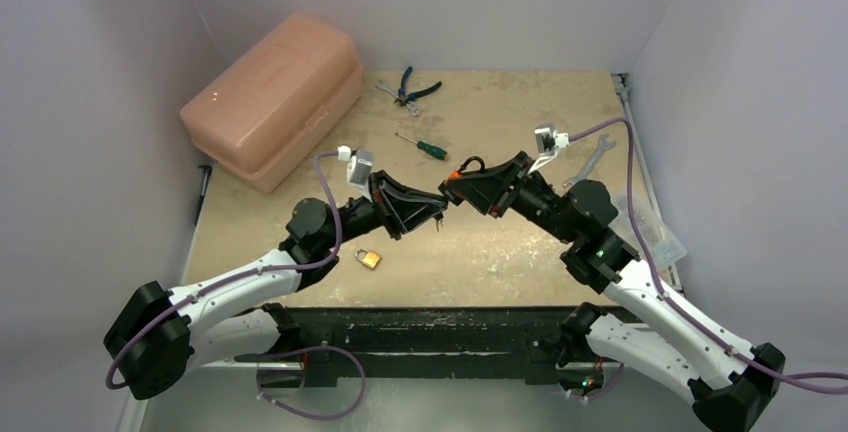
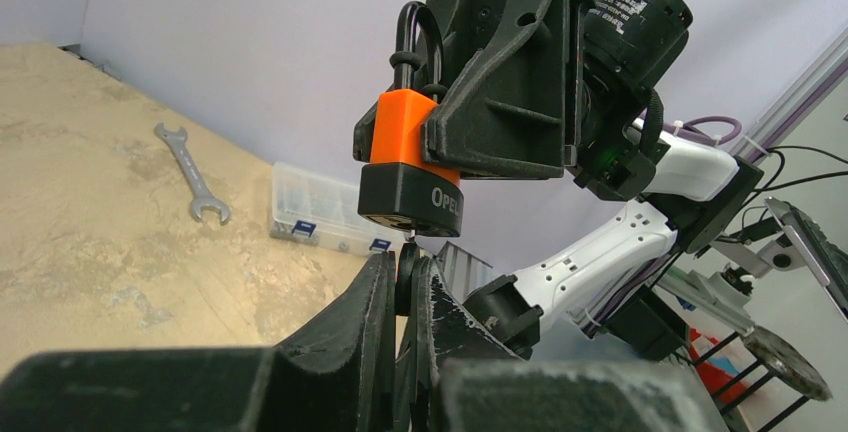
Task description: Unlock with the key
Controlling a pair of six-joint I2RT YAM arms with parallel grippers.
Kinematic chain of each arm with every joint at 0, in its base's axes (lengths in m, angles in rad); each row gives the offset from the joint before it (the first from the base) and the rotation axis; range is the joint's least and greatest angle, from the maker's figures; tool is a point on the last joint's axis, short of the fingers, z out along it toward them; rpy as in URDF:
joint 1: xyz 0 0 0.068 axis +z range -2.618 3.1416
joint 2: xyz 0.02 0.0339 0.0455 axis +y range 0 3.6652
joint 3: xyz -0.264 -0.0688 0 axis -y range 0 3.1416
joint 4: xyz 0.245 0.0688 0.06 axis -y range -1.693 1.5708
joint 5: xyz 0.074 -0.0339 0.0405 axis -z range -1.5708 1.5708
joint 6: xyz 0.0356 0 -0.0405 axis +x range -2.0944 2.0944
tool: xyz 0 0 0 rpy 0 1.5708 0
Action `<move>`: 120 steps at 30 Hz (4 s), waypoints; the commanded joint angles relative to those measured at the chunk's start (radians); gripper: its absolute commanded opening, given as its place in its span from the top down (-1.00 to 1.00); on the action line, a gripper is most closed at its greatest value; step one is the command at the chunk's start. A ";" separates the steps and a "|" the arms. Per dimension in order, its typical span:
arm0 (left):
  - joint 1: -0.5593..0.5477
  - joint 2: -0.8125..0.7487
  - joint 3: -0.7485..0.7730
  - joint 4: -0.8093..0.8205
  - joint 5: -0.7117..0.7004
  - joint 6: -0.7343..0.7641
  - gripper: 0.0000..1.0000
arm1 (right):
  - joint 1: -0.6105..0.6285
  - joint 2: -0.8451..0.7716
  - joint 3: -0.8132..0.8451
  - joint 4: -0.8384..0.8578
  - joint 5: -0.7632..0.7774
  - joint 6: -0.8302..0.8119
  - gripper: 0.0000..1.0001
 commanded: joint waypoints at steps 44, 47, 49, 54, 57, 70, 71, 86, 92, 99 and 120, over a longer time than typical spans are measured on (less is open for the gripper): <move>-0.225 -0.042 0.215 -0.466 -0.503 0.573 -0.97 | 0.006 0.058 0.204 -0.201 0.188 -0.004 1.00; -0.228 -0.036 0.223 -0.464 -0.530 0.583 -0.95 | 0.006 0.058 0.203 -0.215 0.191 -0.004 1.00; -0.231 -0.031 0.222 -0.452 -0.542 0.586 -0.93 | 0.007 0.057 0.200 -0.218 0.187 -0.003 1.00; -0.237 0.000 0.228 -0.419 -0.535 0.593 -0.78 | 0.007 0.058 0.195 -0.218 0.169 0.007 1.00; -0.244 0.020 0.228 -0.388 -0.524 0.601 -0.76 | 0.007 0.058 0.194 -0.222 0.165 0.012 1.00; -0.284 0.087 0.263 -0.336 -0.607 0.685 -0.68 | 0.008 0.081 0.202 -0.257 0.158 0.002 1.00; -0.285 0.091 0.264 -0.337 -0.610 0.689 -0.65 | 0.008 0.083 0.202 -0.257 0.156 0.002 1.00; -0.286 0.124 0.285 -0.303 -0.625 0.671 -0.30 | 0.009 0.097 0.202 -0.257 0.129 -0.004 1.00; -0.285 0.125 0.290 -0.296 -0.618 0.667 -0.02 | 0.008 0.093 0.203 -0.257 0.131 -0.001 1.00; -0.285 0.094 0.282 -0.313 -0.605 0.679 1.00 | 0.009 0.086 0.216 -0.255 0.100 -0.020 0.07; -0.285 -0.004 0.269 -0.483 -0.565 0.704 1.00 | 0.009 0.049 0.355 -0.374 0.124 -0.204 -0.62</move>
